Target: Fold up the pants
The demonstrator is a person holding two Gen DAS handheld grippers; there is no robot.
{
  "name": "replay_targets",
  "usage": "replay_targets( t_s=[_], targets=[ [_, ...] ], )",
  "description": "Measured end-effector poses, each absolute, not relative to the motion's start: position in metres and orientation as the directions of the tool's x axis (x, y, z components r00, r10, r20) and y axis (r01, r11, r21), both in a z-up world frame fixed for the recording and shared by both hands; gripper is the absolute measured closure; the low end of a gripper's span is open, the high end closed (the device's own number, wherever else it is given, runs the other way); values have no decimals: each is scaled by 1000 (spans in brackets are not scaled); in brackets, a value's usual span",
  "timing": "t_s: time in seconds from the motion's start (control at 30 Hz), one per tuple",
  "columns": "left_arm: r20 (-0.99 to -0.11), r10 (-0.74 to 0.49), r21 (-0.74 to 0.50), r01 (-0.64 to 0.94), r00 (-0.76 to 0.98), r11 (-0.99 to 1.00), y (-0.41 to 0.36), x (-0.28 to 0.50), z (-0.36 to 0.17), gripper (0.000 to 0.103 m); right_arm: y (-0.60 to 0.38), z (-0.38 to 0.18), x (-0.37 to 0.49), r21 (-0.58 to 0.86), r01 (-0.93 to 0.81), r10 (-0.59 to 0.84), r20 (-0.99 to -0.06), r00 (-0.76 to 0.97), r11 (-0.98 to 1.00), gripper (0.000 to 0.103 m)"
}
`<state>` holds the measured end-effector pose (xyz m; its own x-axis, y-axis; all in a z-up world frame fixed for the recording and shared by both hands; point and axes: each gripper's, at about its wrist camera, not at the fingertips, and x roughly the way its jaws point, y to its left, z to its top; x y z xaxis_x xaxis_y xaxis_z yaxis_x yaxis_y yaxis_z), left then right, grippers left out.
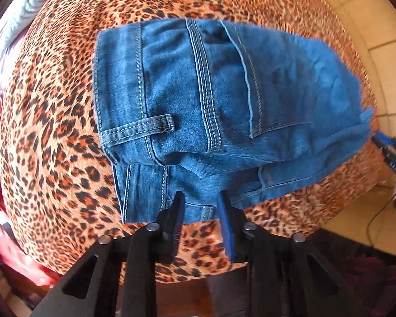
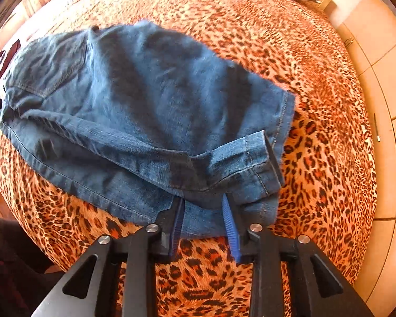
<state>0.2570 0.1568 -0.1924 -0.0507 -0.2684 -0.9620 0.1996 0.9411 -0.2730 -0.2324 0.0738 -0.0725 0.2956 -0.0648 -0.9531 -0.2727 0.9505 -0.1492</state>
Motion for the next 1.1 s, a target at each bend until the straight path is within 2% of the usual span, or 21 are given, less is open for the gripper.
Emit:
replay_targets(
  t_s=[0.03, 0.07, 0.1, 0.17, 0.27, 0.37, 0.47, 0.6, 0.7, 0.8, 0.93, 1.1],
  targets=[
    [-953, -301, -299, 173, -15, 938, 163, 257, -185, 46, 67, -60, -237, -124, -231, -47, -948, 315, 965, 62],
    [-946, -323, -317, 151, 19, 936, 168, 258, -181, 37, 61, -50, -238, -82, -175, -21, -945, 326, 981, 50],
    [-941, -334, -325, 125, 49, 937, 171, 261, -179, 26, 50, -43, -238, -26, -100, 8, -946, 323, 995, 34],
    [-922, -379, -375, 58, 76, 925, 176, 269, -189, 25, 28, -37, -235, 115, 80, 84, -946, 313, 990, 26],
    [-889, -452, -457, -100, 70, 884, 191, 279, -211, 25, 6, -51, -227, 357, 317, 264, -917, 300, 879, 26],
    [-854, -512, -518, -261, 97, 814, 212, 279, -229, 25, 2, -80, -221, 468, 448, 380, -883, 277, 762, 27],
    [-816, -561, -570, -355, 138, 741, 235, 272, -244, 25, 12, -98, -213, 418, 496, 342, -909, 239, 762, 28],
    [-857, -493, -510, -380, 149, 771, 248, 263, -238, 26, 14, -101, -203, 296, 532, 204, -953, 225, 793, 28],
    [-843, -496, -537, -367, 207, 759, 264, 259, -219, 24, 12, -100, -198, 273, 563, 179, -960, 218, 780, 28],
    [-868, -451, -496, -366, 207, 787, 277, 263, -209, 18, 10, -102, -191, 244, 586, 154, -968, 200, 773, 28],
    [-861, -494, -501, -377, 122, 779, 269, 273, -220, 18, 5, -115, -188, 229, 612, 147, -972, 182, 757, 28],
    [-884, -448, -465, -341, 134, 817, 254, 291, -212, 20, 6, -127, -185, 240, 623, 156, -970, 186, 745, 28]
  ],
)
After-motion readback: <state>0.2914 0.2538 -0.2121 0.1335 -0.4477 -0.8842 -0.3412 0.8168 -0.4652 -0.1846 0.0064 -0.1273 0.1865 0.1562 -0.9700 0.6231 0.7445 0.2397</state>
